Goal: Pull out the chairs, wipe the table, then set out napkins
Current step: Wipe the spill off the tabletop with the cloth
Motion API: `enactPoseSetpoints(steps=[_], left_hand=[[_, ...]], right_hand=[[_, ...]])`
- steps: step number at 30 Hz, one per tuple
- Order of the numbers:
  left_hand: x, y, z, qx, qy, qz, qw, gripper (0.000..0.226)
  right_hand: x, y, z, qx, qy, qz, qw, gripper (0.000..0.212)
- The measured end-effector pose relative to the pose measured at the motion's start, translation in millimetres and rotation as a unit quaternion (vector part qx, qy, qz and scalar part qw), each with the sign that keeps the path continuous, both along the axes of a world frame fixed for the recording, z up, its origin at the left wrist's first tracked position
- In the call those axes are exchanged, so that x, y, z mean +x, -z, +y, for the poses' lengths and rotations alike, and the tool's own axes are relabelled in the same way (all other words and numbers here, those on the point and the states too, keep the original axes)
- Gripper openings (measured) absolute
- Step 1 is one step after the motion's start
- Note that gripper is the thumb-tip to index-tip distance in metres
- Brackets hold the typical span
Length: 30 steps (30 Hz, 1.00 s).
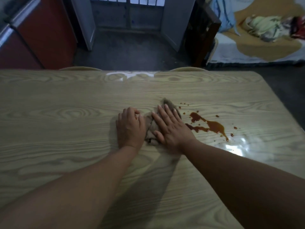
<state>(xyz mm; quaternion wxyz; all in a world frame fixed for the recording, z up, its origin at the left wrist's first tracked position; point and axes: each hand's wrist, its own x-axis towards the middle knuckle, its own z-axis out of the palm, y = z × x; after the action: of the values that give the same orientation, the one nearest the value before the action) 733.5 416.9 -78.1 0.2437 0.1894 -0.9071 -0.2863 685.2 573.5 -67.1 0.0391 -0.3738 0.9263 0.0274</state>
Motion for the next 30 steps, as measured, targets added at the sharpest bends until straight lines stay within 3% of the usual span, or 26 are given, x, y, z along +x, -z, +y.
enactPoseSetpoints(steps=[4, 9, 19, 25, 30], left_hand=[[0.1, 0.4, 2.4, -0.048, -0.004, -0.028, 0.998, 0.020], [0.9, 0.9, 3.1, -0.070, -0.007, -0.038, 0.997, 0.018], [1.1, -1.6, 6.9, -0.084, -0.009, -0.042, 0.996, 0.018], [1.5, -1.8, 6.3, -0.065, -0.007, -0.035, 0.997, 0.019], [-0.2, 1.3, 6.1, -0.050, -0.008, -0.026, 0.998, 0.023]], right_hand=[[-31.5, 2.0, -3.5, -0.007, 0.062, -0.017, 0.998, 0.086], [-54.9, 2.6, -9.9, -0.017, 0.164, -0.037, 0.986, 0.070], [-14.1, 4.6, -29.5, -0.099, 0.383, -0.019, 0.918, 0.072], [32.2, 3.8, -30.3, -0.094, 0.318, -0.008, 0.944, 0.068], [9.9, -3.0, -45.6, -0.057, 0.208, -0.034, 0.976, 0.055]])
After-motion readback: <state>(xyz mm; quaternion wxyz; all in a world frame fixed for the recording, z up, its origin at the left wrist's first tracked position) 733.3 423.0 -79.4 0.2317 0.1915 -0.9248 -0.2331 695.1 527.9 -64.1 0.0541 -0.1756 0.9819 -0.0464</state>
